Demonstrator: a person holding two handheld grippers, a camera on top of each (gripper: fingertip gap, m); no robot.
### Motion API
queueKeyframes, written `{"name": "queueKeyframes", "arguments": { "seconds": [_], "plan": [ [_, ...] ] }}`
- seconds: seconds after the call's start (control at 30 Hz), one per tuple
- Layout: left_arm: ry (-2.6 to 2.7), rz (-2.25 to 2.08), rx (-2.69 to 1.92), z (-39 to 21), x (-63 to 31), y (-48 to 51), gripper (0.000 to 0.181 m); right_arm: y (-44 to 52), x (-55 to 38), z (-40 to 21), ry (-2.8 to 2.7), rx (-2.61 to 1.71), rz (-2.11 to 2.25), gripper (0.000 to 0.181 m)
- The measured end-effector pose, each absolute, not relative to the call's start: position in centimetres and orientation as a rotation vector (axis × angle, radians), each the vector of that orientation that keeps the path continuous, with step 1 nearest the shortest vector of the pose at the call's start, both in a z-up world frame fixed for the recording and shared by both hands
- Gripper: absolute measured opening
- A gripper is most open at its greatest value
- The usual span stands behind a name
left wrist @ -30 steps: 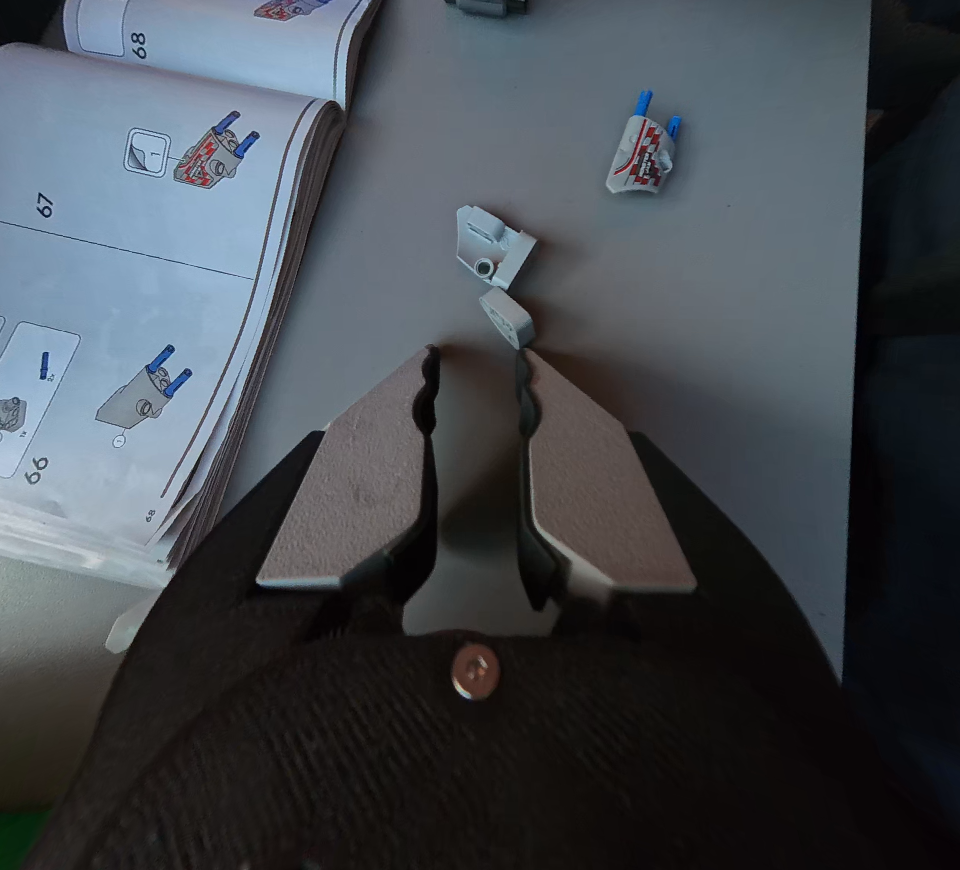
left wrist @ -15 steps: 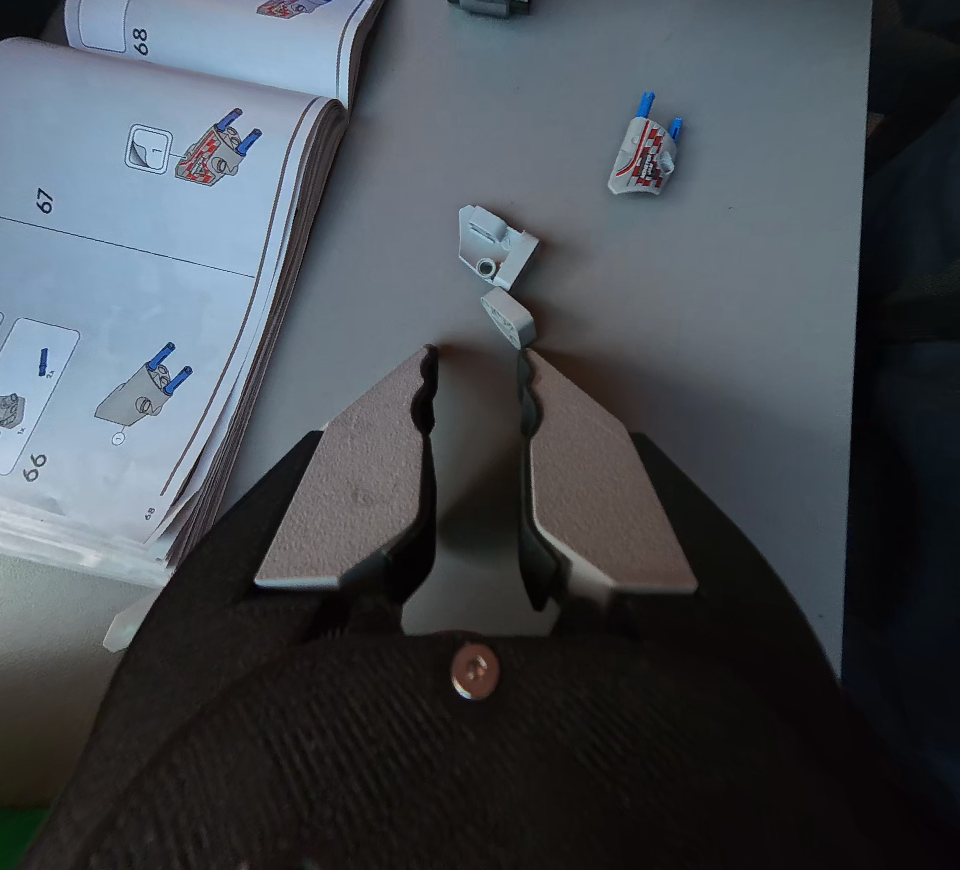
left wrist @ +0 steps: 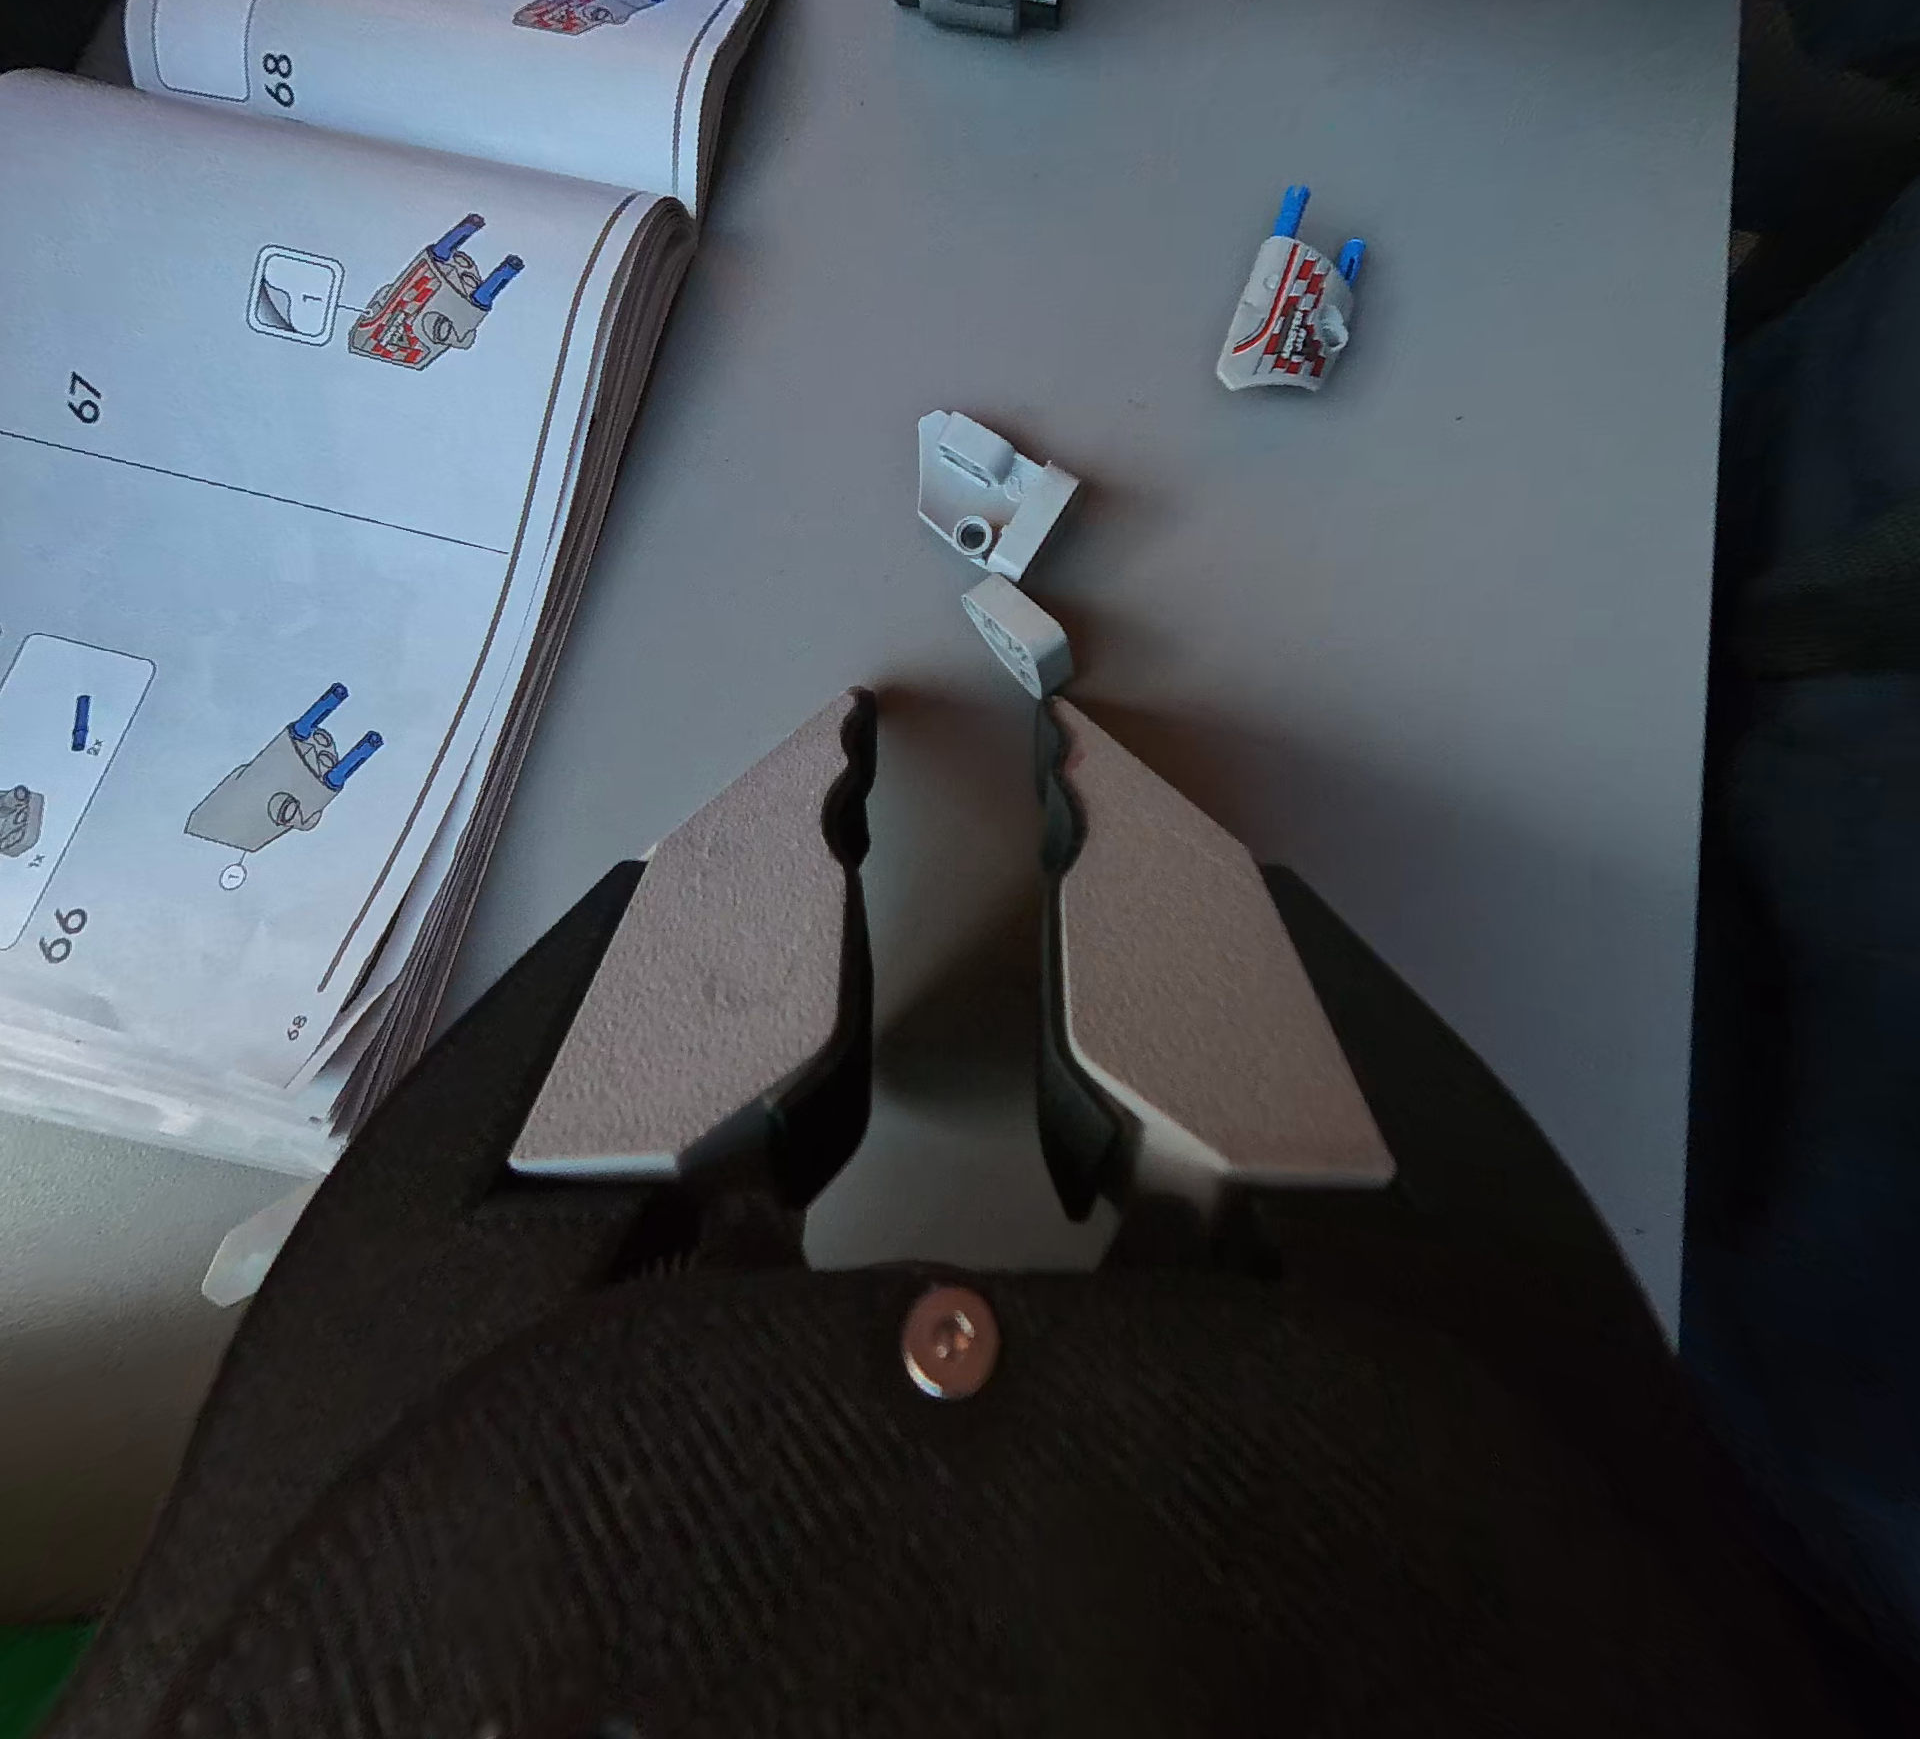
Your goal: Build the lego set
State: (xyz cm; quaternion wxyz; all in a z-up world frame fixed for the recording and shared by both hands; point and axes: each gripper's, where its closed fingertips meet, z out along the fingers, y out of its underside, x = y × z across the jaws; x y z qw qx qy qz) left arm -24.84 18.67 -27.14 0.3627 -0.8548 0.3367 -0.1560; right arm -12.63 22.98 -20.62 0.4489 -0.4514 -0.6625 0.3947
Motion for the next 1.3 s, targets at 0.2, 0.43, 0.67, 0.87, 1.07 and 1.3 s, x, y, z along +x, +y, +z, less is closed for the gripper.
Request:
{"name": "queueKeyframes", "arguments": {
  "seconds": [0.2,0.43,0.67,0.87,1.07,1.3],
  "plan": [
    [0.863,-0.404,-2.202,-27.2,-24.9,18.7,0.027,23.0,-12.7,-20.7,-1.641,-1.119,0.975,0.020],
    [0.861,-0.406,-2.203,-27.2,-24.9,18.7,0.027,22.9,-12.7,-20.7,-1.645,-1.119,0.972,0.020],
    [0.852,-0.422,-2.207,-27.1,-24.9,18.7,0.026,22.8,-12.8,-20.9,-1.656,-1.115,0.960,0.021],
    [0.846,-0.442,-2.210,-27.1,-24.9,18.7,0.027,22.9,-12.8,-20.8,-1.649,-1.112,0.956,0.022],
    [0.834,-0.474,-2.216,-27.1,-24.9,18.7,0.027,24.2,-11.8,-17.2,-1.522,-1.094,0.968,0.020],
    [0.847,-0.444,-2.210,-27.1,-24.9,18.7,0.027,26.7,-13.1,-16.0,-1.544,-1.245,0.850,0.026]
  ]
}}
